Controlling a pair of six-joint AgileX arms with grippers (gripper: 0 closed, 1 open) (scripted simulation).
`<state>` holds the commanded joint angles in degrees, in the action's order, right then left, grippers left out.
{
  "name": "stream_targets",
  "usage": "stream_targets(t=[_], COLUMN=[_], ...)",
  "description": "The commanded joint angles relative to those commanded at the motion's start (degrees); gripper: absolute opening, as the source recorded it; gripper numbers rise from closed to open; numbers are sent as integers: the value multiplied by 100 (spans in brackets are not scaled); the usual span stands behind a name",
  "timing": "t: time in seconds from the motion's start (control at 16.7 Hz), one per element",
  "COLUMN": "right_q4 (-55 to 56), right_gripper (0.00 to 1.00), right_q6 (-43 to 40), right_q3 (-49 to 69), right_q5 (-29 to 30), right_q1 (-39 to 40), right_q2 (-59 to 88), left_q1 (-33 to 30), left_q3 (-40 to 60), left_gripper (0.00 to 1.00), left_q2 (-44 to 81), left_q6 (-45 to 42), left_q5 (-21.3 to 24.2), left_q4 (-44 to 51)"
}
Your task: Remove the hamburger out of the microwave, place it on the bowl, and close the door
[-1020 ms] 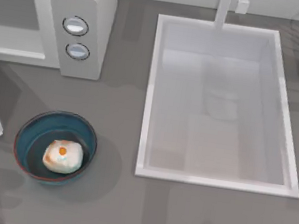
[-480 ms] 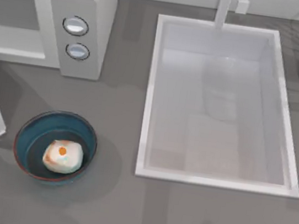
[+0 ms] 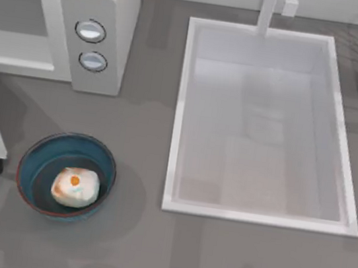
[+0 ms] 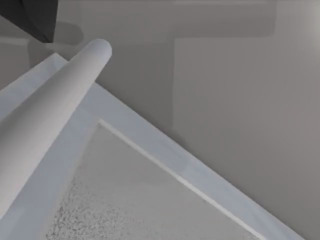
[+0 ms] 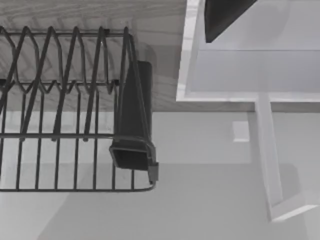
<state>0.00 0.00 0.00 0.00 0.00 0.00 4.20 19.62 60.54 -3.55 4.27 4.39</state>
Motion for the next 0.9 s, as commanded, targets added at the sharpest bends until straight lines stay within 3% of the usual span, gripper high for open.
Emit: stream_targets(t=[0.24,0.66,0.9], right_q4=[0,0,0], right_gripper=[100,100,100], right_q6=[0,0,0], right_q3=[0,0,0], right_q5=[0,0,0], right_q1=[0,0,0], right_q2=[0,0,0], left_q1=[1,-153,-209], left_q3=[190,1366,1746], left_gripper=[0,0,0], left_q2=[254,2381,2931], left_q6=[6,88,119], left_q5=[11,-81,-116], left_q4=[-106,-911,-1187])
